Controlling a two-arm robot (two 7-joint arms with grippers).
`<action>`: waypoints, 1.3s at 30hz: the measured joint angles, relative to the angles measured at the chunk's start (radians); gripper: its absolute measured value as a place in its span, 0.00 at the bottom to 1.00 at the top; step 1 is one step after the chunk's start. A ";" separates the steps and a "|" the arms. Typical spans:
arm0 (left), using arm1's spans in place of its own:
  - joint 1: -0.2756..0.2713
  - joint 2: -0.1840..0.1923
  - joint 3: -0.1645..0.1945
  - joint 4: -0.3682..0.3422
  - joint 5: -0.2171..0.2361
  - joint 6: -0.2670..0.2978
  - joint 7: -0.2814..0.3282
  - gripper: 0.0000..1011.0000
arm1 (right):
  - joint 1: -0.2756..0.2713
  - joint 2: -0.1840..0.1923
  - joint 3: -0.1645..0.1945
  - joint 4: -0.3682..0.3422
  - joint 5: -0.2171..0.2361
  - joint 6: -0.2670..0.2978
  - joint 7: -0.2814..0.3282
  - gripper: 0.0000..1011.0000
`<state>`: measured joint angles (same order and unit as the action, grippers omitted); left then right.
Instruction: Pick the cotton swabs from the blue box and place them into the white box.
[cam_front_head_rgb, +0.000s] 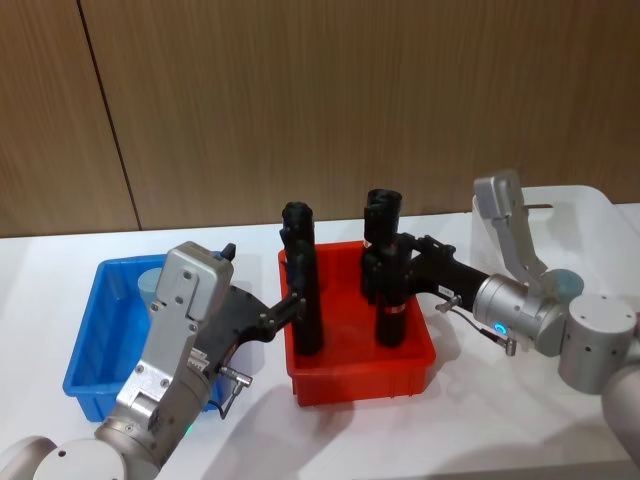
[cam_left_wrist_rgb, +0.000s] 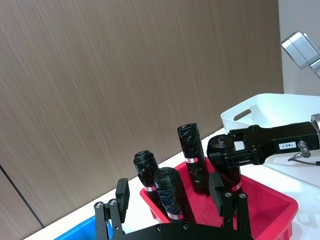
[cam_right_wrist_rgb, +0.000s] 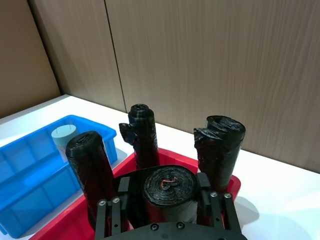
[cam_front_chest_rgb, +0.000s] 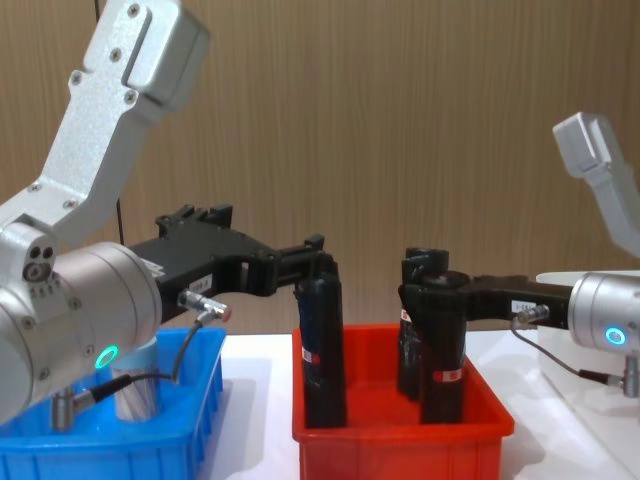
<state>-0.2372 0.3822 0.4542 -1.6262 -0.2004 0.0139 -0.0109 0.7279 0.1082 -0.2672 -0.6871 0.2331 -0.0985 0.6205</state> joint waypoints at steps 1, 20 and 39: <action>0.000 0.000 0.000 0.000 0.000 0.000 0.000 0.99 | 0.002 -0.001 0.000 0.004 0.000 -0.002 0.002 0.81; 0.000 0.000 0.000 0.000 0.000 0.000 0.000 0.99 | 0.010 0.002 0.005 -0.014 0.010 -0.019 0.009 0.53; 0.000 0.000 0.000 0.000 0.000 0.000 0.000 0.99 | -0.073 0.057 0.059 -0.326 0.046 0.076 -0.092 0.53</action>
<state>-0.2372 0.3821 0.4542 -1.6262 -0.2004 0.0138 -0.0109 0.6552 0.1656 -0.2084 -1.0131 0.2796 -0.0228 0.5283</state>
